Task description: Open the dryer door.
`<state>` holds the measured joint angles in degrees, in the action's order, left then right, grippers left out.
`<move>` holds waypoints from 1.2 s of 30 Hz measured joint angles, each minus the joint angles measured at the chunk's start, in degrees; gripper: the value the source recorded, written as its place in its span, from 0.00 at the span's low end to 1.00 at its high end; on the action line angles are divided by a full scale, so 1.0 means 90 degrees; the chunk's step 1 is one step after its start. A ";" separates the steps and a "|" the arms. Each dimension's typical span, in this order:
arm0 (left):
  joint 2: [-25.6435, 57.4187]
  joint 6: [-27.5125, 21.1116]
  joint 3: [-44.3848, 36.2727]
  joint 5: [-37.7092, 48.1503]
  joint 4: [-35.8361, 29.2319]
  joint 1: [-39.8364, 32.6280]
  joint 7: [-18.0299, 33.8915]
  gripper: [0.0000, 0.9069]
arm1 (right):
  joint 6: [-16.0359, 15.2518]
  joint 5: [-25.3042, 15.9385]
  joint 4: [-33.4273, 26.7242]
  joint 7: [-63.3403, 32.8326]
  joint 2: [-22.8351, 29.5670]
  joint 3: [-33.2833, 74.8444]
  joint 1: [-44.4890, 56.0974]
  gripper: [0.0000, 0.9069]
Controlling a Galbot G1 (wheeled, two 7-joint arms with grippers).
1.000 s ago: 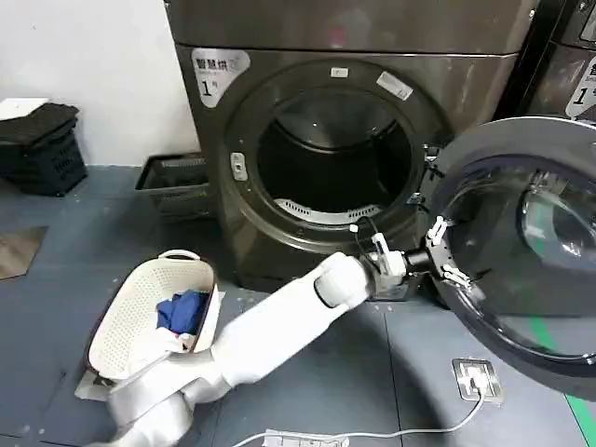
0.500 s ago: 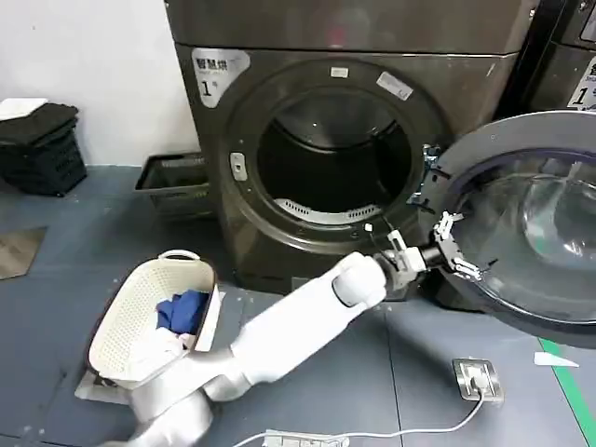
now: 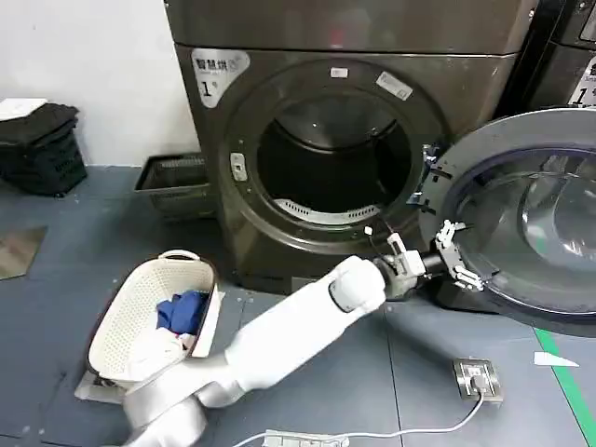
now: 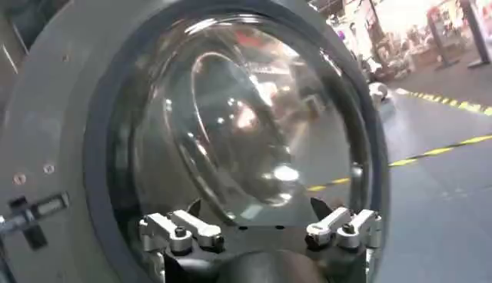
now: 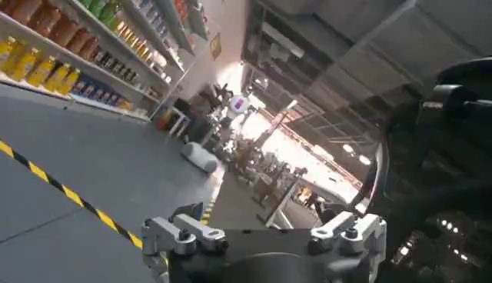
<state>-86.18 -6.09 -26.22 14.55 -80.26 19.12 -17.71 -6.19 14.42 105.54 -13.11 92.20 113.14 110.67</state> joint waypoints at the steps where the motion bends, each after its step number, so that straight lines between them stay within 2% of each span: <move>1: 0.0086 -0.0097 0.0018 0.0024 -0.0186 0.0048 -0.0041 1.00 | -0.0003 0.0004 0.0000 0.0008 0.0000 -0.0007 -0.0002 1.00; 5: 0.0550 -0.0697 0.0199 0.0260 -0.1091 0.0386 -0.0127 1.00 | -0.0008 0.0036 0.0004 0.0028 0.0000 -0.0034 -0.0013 1.00; 9: 0.1145 -0.1187 0.0581 0.0659 -0.2078 0.0872 0.0083 1.00 | -0.0025 0.0186 0.0065 0.0061 0.0000 -0.0090 -0.0007 1.00; 19: 0.3050 -0.1934 0.1856 0.1312 -0.4233 0.2217 0.0749 1.00 | -0.0067 0.0197 0.0126 0.0137 0.0000 -0.0238 -0.0135 1.00; 27: 0.4386 -0.2745 0.3580 0.2363 -0.5088 0.3651 0.1644 1.00 | -0.0066 0.0187 0.0039 0.0181 -0.0001 -0.0417 -0.0236 1.00; 34: 0.4629 -0.3888 0.4928 0.3797 -0.5384 0.4440 0.2955 1.00 | -0.0058 0.0187 -0.0051 0.0203 -0.0001 -0.0506 -0.0297 1.00; 36: 0.4694 -0.4019 0.5230 0.4191 -0.5379 0.4580 0.3323 1.00 | -0.0036 0.0188 -0.0091 0.0209 -0.0001 -0.0530 -0.0307 1.00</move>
<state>-43.94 -42.26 20.85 52.27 -128.68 60.34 12.20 -6.52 16.11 104.72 -11.23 92.19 108.37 107.91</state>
